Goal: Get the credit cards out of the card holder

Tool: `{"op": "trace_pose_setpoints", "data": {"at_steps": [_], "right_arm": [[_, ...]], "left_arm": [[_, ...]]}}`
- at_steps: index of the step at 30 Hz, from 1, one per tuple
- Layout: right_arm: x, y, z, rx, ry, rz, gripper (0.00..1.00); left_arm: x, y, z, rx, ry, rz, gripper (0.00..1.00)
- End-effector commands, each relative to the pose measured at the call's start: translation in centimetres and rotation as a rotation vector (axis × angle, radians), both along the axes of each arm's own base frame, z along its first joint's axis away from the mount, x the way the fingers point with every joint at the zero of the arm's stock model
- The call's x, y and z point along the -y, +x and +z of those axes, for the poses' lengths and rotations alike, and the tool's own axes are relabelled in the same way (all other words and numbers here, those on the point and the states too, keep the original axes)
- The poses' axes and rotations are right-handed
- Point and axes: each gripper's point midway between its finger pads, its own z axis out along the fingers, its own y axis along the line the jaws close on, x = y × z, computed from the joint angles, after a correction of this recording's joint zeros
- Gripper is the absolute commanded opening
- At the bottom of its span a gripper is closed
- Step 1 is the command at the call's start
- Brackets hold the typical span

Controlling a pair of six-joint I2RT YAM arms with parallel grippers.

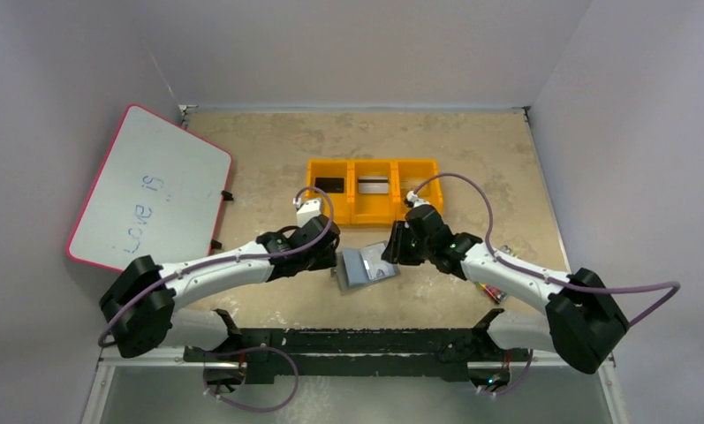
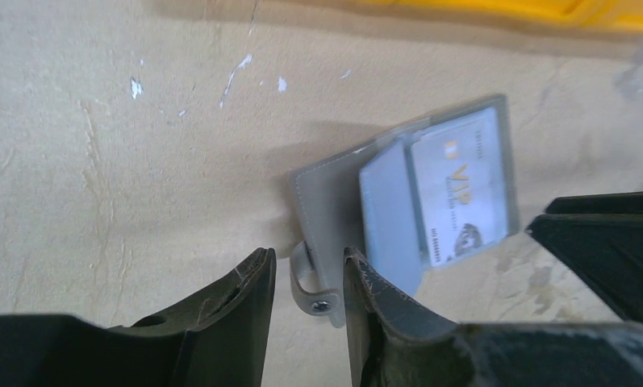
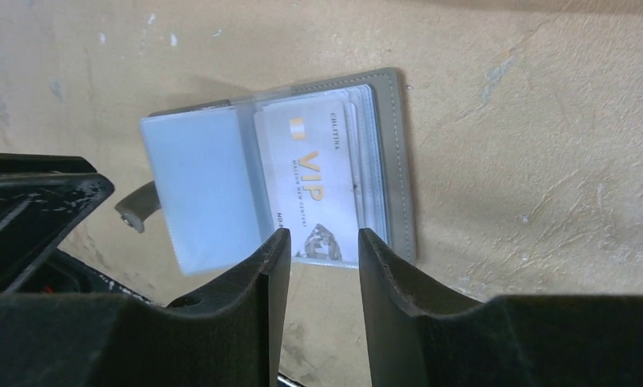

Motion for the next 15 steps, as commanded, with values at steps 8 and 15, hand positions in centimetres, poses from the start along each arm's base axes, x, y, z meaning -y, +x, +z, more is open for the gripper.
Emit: {"op": "trace_pose_setpoints", "data": {"at_steps": [8, 15], "right_arm": [[-3.4, 0.2, 2.9, 0.059, 0.155, 0.102, 0.39], [-4.9, -0.8, 2.8, 0.043, 0.210, 0.178, 0.36]], "left_arm": [[0.4, 1.9, 7.7, 0.169, -0.129, 0.061, 0.39], [0.4, 2.0, 8.9, 0.185, -0.159, 0.072, 0.40]]}}
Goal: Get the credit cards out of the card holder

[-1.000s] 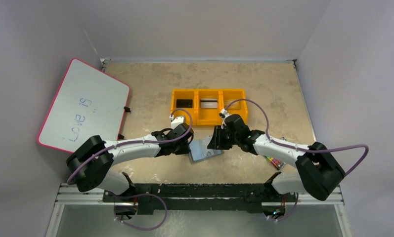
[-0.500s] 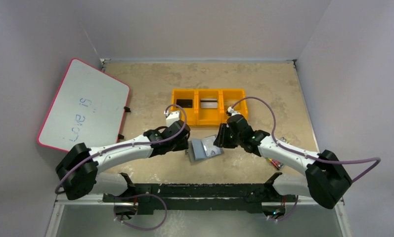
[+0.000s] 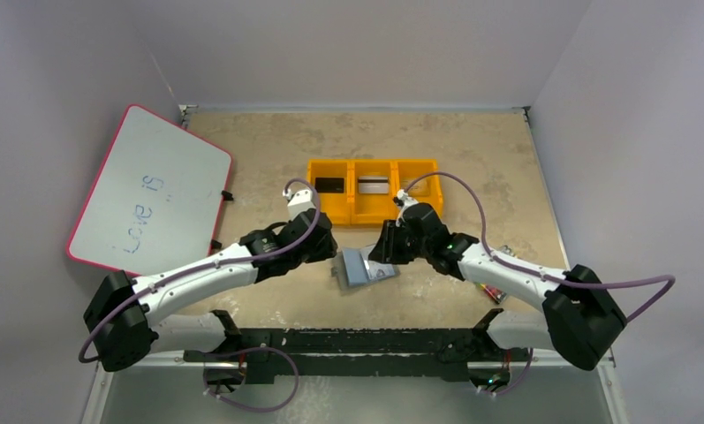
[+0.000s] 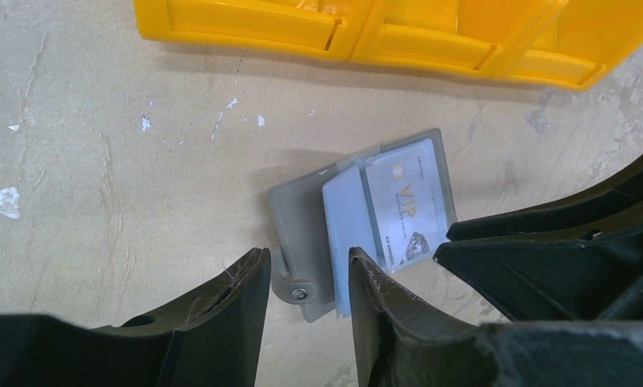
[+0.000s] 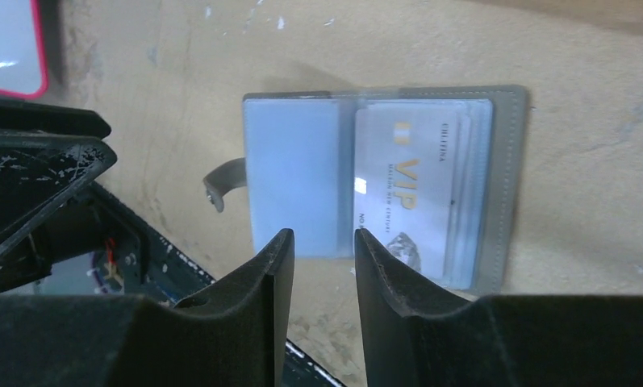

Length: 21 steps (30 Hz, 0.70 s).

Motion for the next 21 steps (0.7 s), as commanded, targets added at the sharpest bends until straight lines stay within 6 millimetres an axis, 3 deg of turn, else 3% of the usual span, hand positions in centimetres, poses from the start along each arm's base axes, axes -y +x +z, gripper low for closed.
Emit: {"op": "trace_pose_setpoints", "data": {"at_steps": [1, 7, 16, 19, 21], "right_arm": [[-1.6, -0.6, 0.6, 0.013, 0.062, 0.071, 0.36], [-2.7, -1.3, 0.6, 0.005, 0.113, 0.129, 0.34], [-4.6, -2.0, -2.3, -0.061, 0.098, 0.183, 0.29], [-4.2, -1.4, -2.8, -0.070, 0.055, 0.147, 0.27], [-3.2, -0.6, -2.0, -0.038, 0.011, 0.088, 0.29]], "left_arm": [[0.7, 0.9, 3.5, 0.068, -0.082, 0.028, 0.41], [1.0, 0.8, 4.8, 0.083, -0.141, 0.033, 0.43], [2.5, 0.7, 5.8, 0.084, -0.218, 0.003, 0.43], [2.8, 0.8, 5.9, 0.085, -0.241, 0.006, 0.44], [3.1, 0.8, 6.1, 0.089, -0.264, 0.005, 0.45]]}}
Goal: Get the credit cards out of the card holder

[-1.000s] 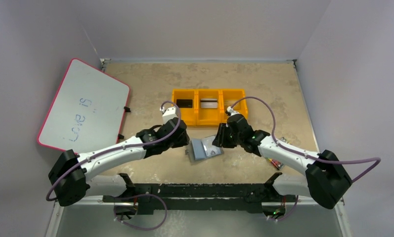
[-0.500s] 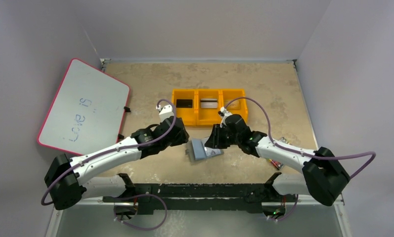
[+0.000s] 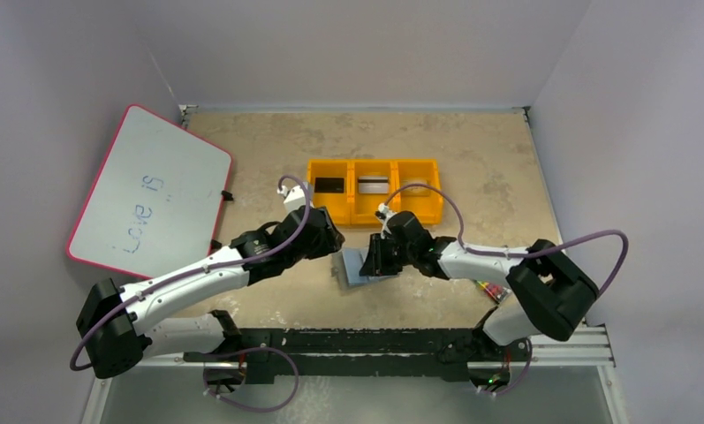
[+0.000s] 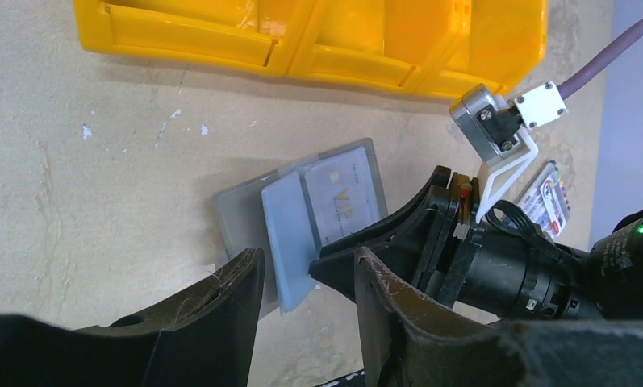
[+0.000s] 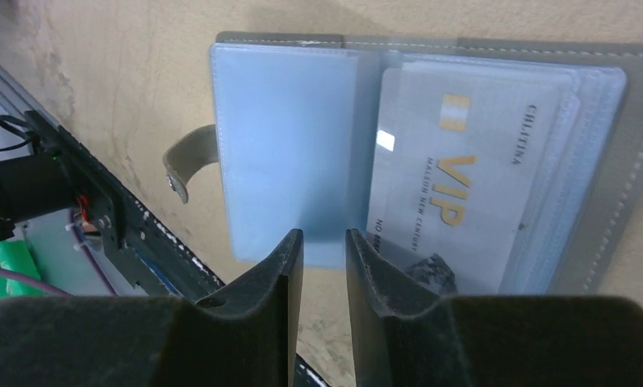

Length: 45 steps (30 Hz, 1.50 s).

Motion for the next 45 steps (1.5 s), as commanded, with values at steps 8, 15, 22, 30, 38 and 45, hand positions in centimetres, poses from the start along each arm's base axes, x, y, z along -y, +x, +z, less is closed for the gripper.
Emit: {"op": "trace_pose_setpoints", "data": {"at_steps": [8, 15, 22, 30, 38, 45], "right_arm": [[7.1, 4.5, 6.9, 0.240, -0.102, -0.408, 0.38], [10.7, 4.7, 7.0, 0.207, -0.051, -0.516, 0.40], [16.7, 5.3, 8.0, 0.220, -0.104, -0.835, 0.68], [13.9, 4.7, 9.0, 0.260, 0.029, -0.667, 0.75], [7.0, 3.3, 6.7, 0.175, 0.172, -0.270, 0.56], [5.9, 3.5, 4.1, 0.106, 0.118, -0.184, 0.47]], "left_arm": [[4.1, 1.0, 4.1, 0.059, -0.221, -0.041, 0.47], [7.8, 0.9, 2.7, -0.008, -0.300, -0.129, 0.48], [10.2, 0.4, -1.3, -0.099, -0.303, -0.185, 0.56], [8.9, 0.0, -6.4, -0.168, -0.219, -0.133, 0.60], [7.7, -0.3, -8.3, -0.182, -0.163, -0.111, 0.58], [8.0, -0.6, -9.7, -0.208, -0.172, -0.113, 0.51]]}}
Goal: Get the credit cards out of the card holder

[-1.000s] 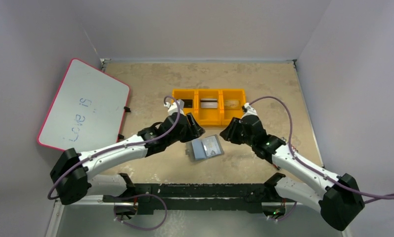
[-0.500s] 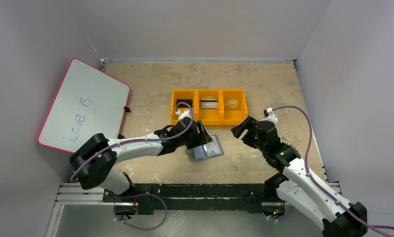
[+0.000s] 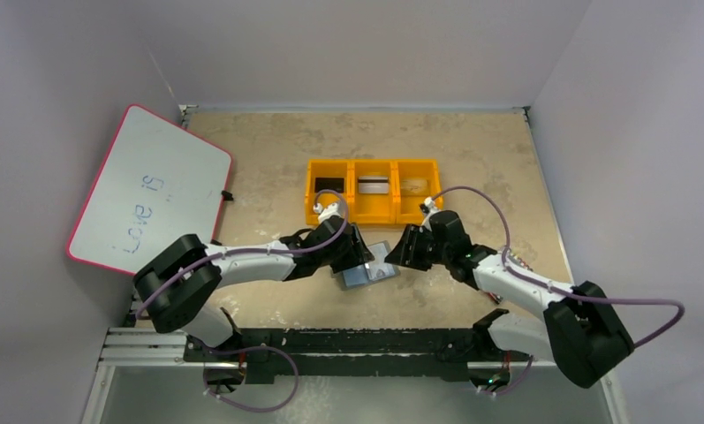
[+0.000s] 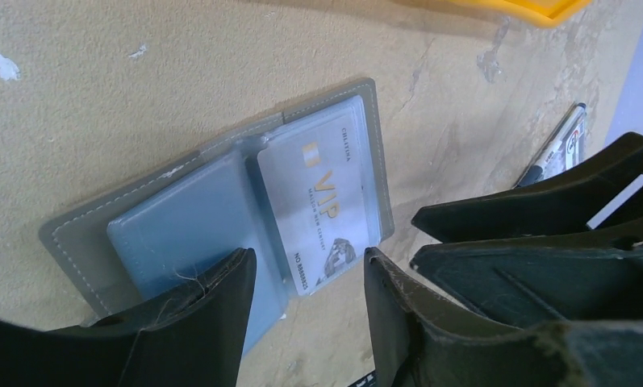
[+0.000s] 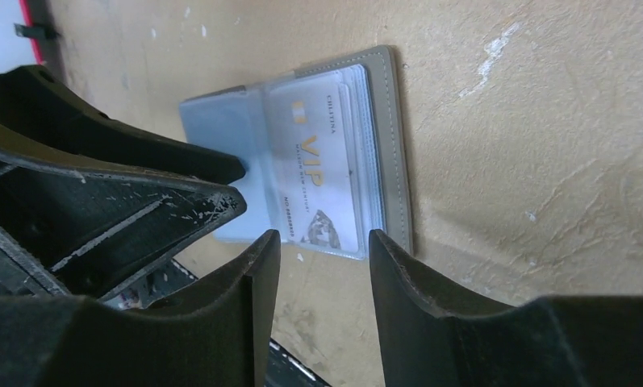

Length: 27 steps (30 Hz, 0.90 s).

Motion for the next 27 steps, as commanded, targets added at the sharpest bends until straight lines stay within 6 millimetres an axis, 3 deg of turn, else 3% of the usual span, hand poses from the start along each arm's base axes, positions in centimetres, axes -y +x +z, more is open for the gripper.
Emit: {"op": "trace_pose_setpoints", "data": {"at_steps": [1, 13, 27], "right_arm": [[-2.0, 0.9, 1.6, 0.072, 0.042, 0.125, 0.46], [-1.5, 1.8, -0.9, 0.030, -0.077, 0.162, 0.32], [-1.0, 0.4, -5.0, -0.072, -0.125, 0.181, 0.19]], "left_arm": [[0.6, 0.2, -0.4, 0.005, -0.040, 0.016, 0.50], [1.2, 0.1, -1.9, -0.017, -0.066, 0.020, 0.43], [0.9, -0.1, -2.8, -0.030, -0.082, 0.040, 0.31]]}}
